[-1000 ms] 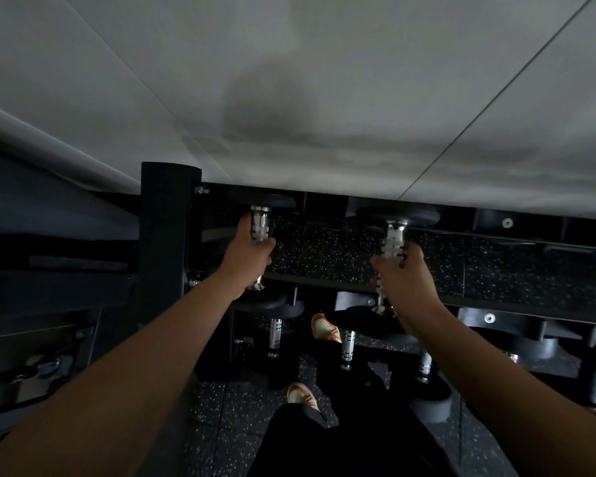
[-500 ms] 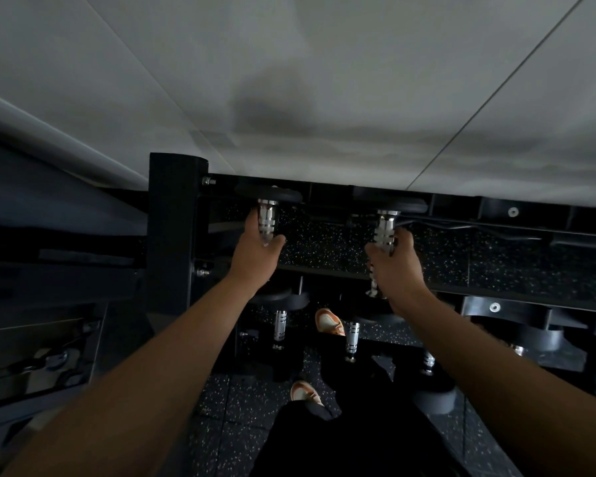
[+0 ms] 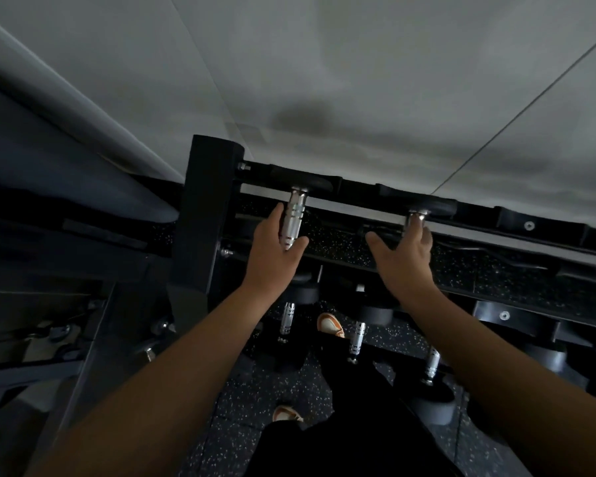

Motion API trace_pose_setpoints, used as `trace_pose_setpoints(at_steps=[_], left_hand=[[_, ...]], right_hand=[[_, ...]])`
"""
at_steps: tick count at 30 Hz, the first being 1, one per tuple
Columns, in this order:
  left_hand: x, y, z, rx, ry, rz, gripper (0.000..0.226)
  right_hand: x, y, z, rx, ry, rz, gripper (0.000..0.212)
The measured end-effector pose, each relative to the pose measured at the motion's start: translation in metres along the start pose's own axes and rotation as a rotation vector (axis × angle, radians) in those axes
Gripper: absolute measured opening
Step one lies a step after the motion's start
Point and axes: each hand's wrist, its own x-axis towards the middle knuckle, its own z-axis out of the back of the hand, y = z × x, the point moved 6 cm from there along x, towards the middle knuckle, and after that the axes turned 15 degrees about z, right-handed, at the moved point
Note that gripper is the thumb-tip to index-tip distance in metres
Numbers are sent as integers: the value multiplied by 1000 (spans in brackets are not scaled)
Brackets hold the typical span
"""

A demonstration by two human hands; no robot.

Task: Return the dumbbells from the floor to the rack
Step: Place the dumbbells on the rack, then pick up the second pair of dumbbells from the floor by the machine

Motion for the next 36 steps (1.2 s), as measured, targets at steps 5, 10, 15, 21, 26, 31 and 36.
trace_pose_setpoints(at_steps=[5, 10, 15, 21, 26, 31, 36], left_hand=[[-32, 36, 47, -57, -137, 45, 74], [-83, 93, 116, -176, -279, 142, 73], [-162, 180, 183, -299, -427, 233, 66], [-269, 309, 237, -310, -587, 385, 61], [-360, 403, 267, -351, -693, 525, 58], [-406, 458, 281, -424, -738, 623, 58], [-403, 489, 292, -405, -724, 689, 54]], right_hand=[[-24, 48, -30, -78, 61, 285, 82], [-69, 94, -92, -121, 196, 475, 79], [-145, 127, -162, -183, 301, 624, 77], [-260, 132, -240, -226, 461, 728, 78], [-339, 128, -303, -282, 594, 806, 80], [-378, 129, -350, -359, 698, 848, 81], [-384, 134, -397, -454, 764, 888, 80]])
